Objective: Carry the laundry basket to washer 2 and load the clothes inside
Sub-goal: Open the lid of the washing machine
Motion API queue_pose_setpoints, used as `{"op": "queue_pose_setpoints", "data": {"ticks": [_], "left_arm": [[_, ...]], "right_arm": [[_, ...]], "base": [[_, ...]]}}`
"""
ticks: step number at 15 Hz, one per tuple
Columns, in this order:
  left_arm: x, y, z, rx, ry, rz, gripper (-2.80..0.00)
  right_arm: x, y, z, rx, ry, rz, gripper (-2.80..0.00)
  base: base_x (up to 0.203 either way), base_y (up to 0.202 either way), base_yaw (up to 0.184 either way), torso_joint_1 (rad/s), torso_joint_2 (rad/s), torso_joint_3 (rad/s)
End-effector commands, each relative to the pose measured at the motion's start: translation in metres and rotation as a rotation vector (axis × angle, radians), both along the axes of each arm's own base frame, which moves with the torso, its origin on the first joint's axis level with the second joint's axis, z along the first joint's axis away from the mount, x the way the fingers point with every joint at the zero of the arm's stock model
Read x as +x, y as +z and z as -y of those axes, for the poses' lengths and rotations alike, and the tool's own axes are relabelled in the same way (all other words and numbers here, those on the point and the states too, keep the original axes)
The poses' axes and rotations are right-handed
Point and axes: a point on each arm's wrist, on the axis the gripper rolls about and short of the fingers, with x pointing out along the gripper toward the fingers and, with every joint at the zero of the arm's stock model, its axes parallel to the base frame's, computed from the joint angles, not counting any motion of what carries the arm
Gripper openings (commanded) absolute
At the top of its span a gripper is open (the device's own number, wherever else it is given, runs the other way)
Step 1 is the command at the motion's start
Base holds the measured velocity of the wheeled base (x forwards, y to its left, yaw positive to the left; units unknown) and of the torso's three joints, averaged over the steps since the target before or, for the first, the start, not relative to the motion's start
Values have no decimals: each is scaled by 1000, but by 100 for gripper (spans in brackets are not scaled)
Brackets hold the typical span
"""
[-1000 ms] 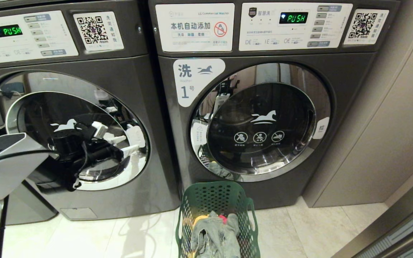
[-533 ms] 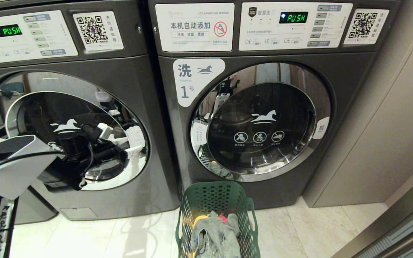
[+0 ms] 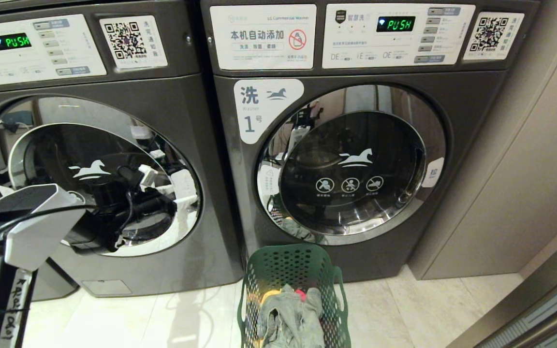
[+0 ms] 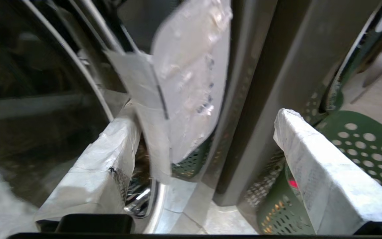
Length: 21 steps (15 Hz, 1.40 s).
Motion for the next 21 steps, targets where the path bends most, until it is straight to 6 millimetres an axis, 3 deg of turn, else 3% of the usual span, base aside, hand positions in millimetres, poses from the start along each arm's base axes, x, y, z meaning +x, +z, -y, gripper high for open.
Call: {"op": "queue_pose_setpoints", "data": {"ticks": [1,8,12,21], "left_arm": [[4,-7,-2,-23,-30,-14,0],[18,-7,-11,-120,-81,-47,0],[17,-10,-17,-116,-77,-38,0],[11,-10,-15,-94,-251,44,0]], "right_arm": [[0,0,0,0,1,-1,-280],[0,0,0,0,1,-1,-280],[0,0,0,0,1,-1,-280],[0,0,0,0,1,-1,-280]], "base": [[0,0,0,0,0,0],[0,0,0,0,0,0],[0,0,0,0,0,0],[0,0,0,0,0,0]]}}
